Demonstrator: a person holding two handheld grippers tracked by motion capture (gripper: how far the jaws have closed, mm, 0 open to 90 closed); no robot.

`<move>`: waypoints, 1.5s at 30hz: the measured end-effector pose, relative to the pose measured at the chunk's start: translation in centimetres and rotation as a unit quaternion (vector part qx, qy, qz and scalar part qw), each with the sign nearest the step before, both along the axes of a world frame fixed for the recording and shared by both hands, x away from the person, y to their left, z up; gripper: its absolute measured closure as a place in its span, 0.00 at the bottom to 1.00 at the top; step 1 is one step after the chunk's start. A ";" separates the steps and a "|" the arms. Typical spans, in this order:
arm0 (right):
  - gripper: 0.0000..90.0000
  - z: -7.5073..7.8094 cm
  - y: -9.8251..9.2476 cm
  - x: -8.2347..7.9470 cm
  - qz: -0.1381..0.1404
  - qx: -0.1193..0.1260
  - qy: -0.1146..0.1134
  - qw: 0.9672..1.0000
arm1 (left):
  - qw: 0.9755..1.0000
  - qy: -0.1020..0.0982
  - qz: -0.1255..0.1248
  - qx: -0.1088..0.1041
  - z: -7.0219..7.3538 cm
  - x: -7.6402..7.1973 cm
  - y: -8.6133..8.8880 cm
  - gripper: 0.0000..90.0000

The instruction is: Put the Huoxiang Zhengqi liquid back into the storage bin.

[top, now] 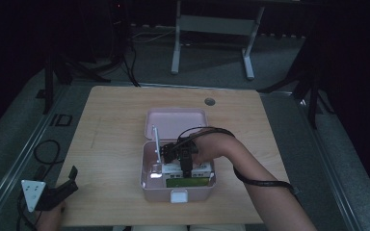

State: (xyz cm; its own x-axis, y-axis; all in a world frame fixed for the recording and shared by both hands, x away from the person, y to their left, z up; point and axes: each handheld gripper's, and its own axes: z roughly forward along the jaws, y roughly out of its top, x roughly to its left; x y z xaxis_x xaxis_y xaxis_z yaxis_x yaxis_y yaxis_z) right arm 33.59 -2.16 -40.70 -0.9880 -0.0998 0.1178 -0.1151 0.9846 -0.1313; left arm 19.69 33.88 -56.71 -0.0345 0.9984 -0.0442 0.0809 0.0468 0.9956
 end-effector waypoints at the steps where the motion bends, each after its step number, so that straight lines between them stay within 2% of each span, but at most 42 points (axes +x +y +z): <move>1: 0.69 -0.5 0.0 0.0 0.001 -0.002 0.002 1.000 | 1.000 0.000 0.000 0.000 0.0 0.0 0.0 0.00; 22: 0.69 -4.4 -0.4 -0.4 0.005 -0.002 0.010 1.000 | 1.000 0.000 0.000 0.001 0.0 0.0 0.0 0.00; 31: 0.69 -4.6 -0.7 -0.5 0.003 0.008 0.010 1.000 | 1.000 -0.001 0.001 0.002 0.0 0.0 -0.1 0.00; 36: 0.62 -3.9 -0.8 -0.2 -0.007 0.010 0.011 1.000 | 1.000 0.000 0.000 0.002 0.0 0.0 0.0 0.00; 41: 0.59 -1.8 -1.0 -0.3 -0.004 0.018 0.006 1.000 | 1.000 0.000 0.001 0.002 0.0 0.0 0.0 0.00; 42: 0.59 -1.8 -1.0 -0.3 -0.004 0.018 0.006 1.000 | 1.000 0.000 0.001 0.002 0.0 0.0 0.0 0.00; 45: 0.59 0.1 -1.5 0.0 -0.011 0.034 -0.004 0.999 | 1.000 0.000 0.001 0.002 0.0 0.0 0.0 0.00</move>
